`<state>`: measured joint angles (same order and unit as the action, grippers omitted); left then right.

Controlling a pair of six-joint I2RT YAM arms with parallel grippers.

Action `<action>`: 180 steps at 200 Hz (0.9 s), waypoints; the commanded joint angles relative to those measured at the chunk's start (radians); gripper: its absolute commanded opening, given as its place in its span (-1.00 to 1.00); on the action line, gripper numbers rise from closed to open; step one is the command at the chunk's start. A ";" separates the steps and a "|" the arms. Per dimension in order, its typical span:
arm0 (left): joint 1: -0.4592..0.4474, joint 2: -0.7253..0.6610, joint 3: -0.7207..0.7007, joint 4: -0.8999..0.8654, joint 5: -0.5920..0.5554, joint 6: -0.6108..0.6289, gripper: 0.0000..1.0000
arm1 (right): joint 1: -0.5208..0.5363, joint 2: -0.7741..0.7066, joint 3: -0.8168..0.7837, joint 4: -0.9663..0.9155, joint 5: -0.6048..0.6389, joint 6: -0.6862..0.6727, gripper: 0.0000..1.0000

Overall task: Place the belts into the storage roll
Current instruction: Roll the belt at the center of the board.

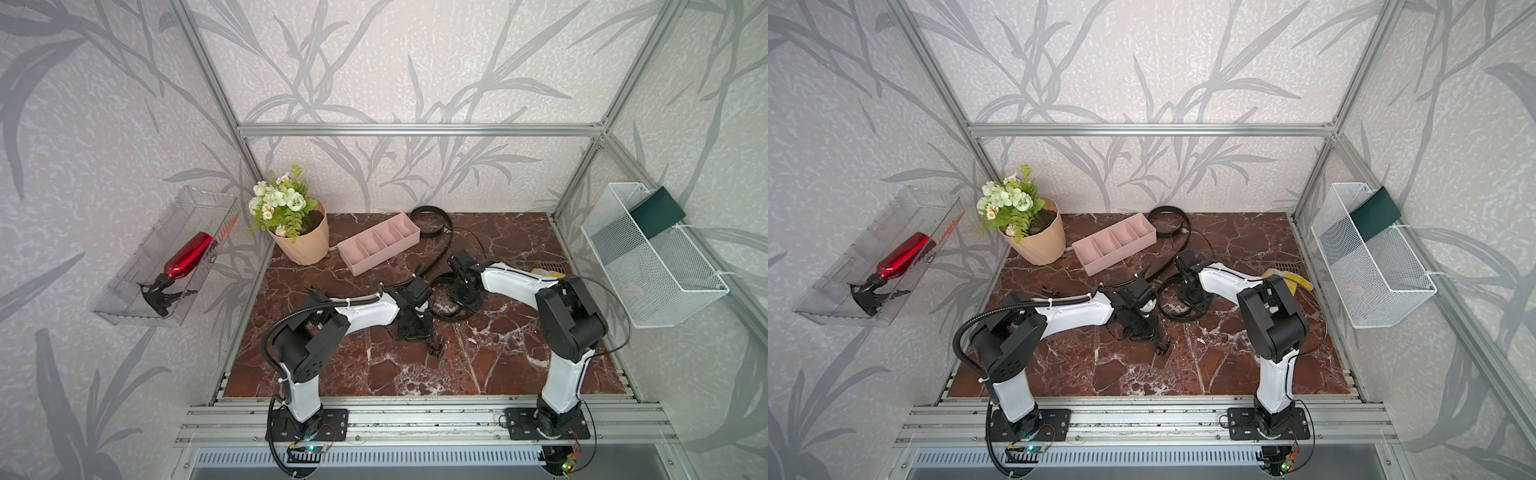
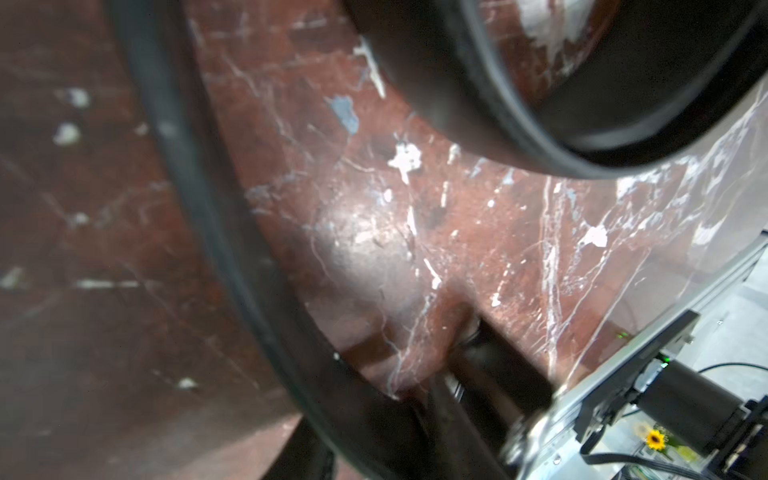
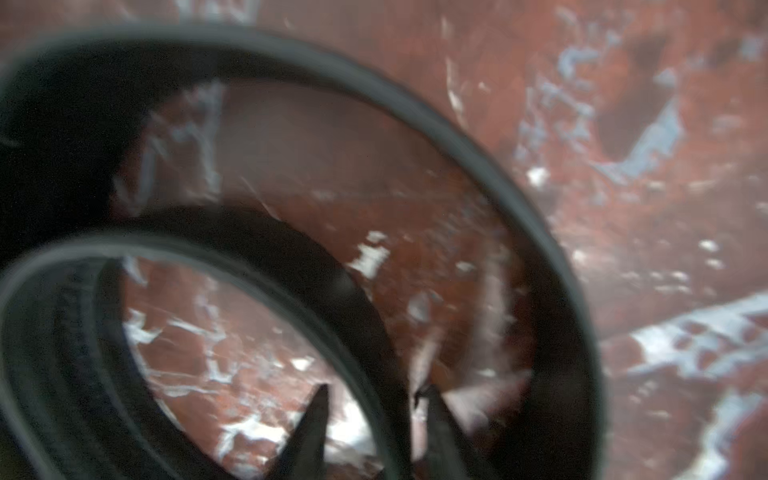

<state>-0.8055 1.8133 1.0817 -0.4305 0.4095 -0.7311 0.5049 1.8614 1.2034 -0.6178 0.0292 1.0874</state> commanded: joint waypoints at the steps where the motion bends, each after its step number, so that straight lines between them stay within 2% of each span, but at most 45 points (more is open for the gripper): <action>1: -0.006 -0.068 0.025 -0.096 -0.089 0.018 -0.14 | -0.009 -0.171 -0.019 -0.012 0.056 -0.118 0.68; 8: -0.006 -0.082 0.054 -0.143 -0.102 0.057 -0.12 | -0.010 -0.230 -0.025 -0.015 0.069 -0.167 1.00; 24: -0.006 -0.093 0.133 -0.233 -0.128 0.143 -0.10 | -0.016 -0.366 -0.056 -0.036 0.084 -0.246 0.98; 41: -0.003 -0.078 0.222 -0.278 -0.156 0.227 -0.03 | -0.029 -0.512 -0.133 -0.063 0.095 -0.240 0.99; 72: 0.003 0.084 0.464 -0.306 -0.081 0.342 -0.01 | -0.059 -0.723 -0.284 -0.109 0.015 -0.230 0.98; 98: 0.002 0.277 0.686 -0.345 0.005 0.369 0.00 | -0.073 -0.789 -0.358 -0.145 -0.019 -0.206 0.99; 125: 0.001 0.407 0.849 -0.388 0.022 0.381 0.00 | -0.100 -0.830 -0.390 -0.169 -0.018 -0.206 0.96; 148: -0.004 0.456 0.899 -0.390 0.044 0.377 -0.01 | -0.142 -0.859 -0.422 -0.188 -0.037 -0.194 0.94; 180: -0.021 0.486 0.890 -0.370 0.055 0.360 0.00 | -0.170 -0.890 -0.463 -0.186 -0.050 -0.198 0.88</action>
<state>-0.8074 2.2978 1.9427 -0.7773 0.4351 -0.3771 0.3504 0.9924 0.7681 -0.7734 -0.0032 0.8894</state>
